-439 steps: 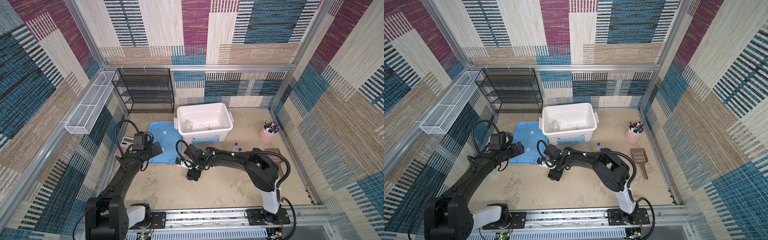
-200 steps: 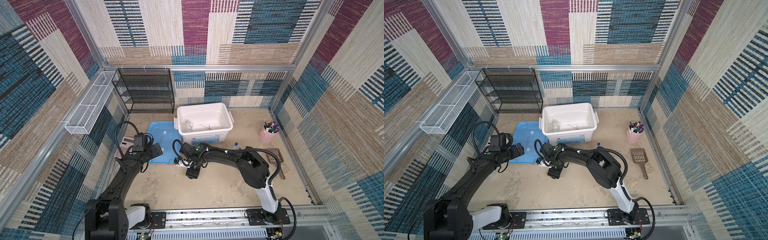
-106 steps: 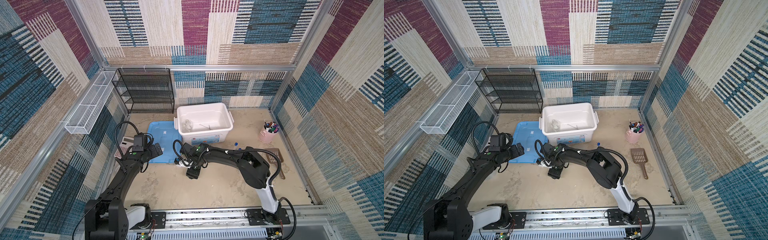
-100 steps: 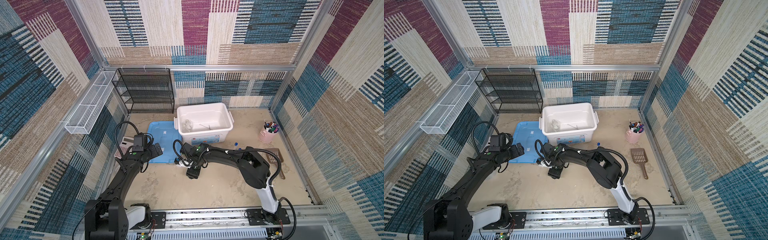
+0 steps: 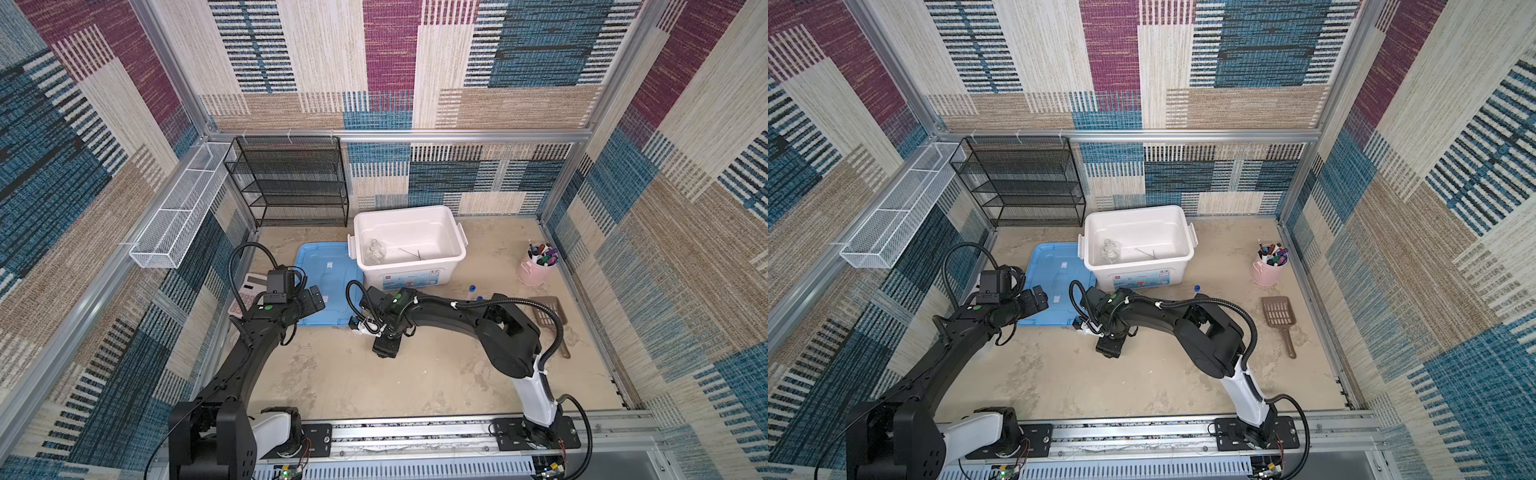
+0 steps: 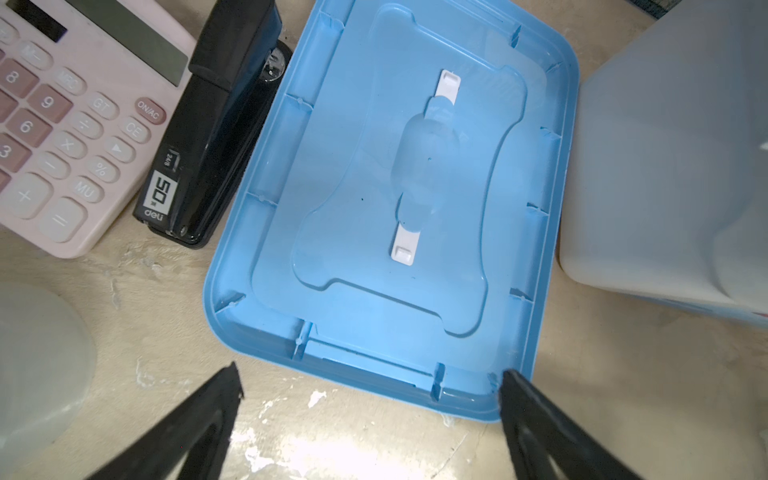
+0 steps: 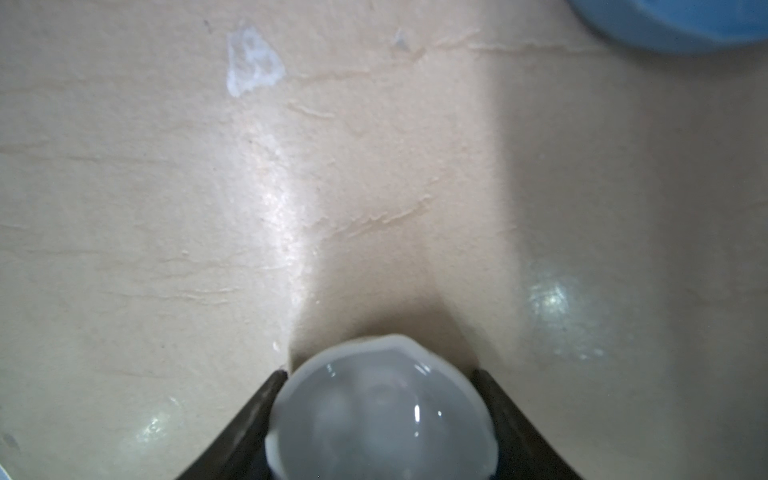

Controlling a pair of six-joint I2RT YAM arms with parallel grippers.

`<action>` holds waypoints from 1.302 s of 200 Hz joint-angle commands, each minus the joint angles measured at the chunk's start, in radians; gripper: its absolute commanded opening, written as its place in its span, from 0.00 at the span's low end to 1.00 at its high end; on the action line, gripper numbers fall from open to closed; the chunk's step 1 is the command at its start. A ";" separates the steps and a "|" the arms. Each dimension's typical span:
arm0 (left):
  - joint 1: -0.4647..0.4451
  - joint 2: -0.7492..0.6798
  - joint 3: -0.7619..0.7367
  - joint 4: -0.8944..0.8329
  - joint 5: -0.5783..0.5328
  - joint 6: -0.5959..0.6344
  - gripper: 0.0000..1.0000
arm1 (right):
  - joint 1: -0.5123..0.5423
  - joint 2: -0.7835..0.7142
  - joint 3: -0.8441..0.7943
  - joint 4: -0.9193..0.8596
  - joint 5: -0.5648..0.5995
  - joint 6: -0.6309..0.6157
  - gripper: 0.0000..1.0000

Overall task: Organize the chemistry lab equipment
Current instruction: 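Carry the held white dish with the right gripper toward the white bin, then raise the white dish over the white bin with the right gripper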

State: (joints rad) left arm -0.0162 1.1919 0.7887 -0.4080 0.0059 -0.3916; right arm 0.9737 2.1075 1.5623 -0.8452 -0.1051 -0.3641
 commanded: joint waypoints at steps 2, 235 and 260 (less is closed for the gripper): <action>-0.002 -0.002 -0.005 0.006 -0.005 -0.005 0.99 | -0.004 -0.003 -0.005 -0.041 -0.020 0.003 0.57; -0.015 0.038 -0.004 0.028 0.040 -0.017 0.99 | -0.122 -0.117 0.141 -0.098 -0.108 0.002 0.56; -0.018 0.048 0.000 0.029 0.044 -0.018 0.99 | -0.134 -0.132 0.172 -0.107 -0.104 0.006 0.55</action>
State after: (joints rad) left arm -0.0315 1.2339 0.7853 -0.4038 0.0360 -0.3973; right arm 0.8482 1.9961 1.7050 -0.9424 -0.2012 -0.3637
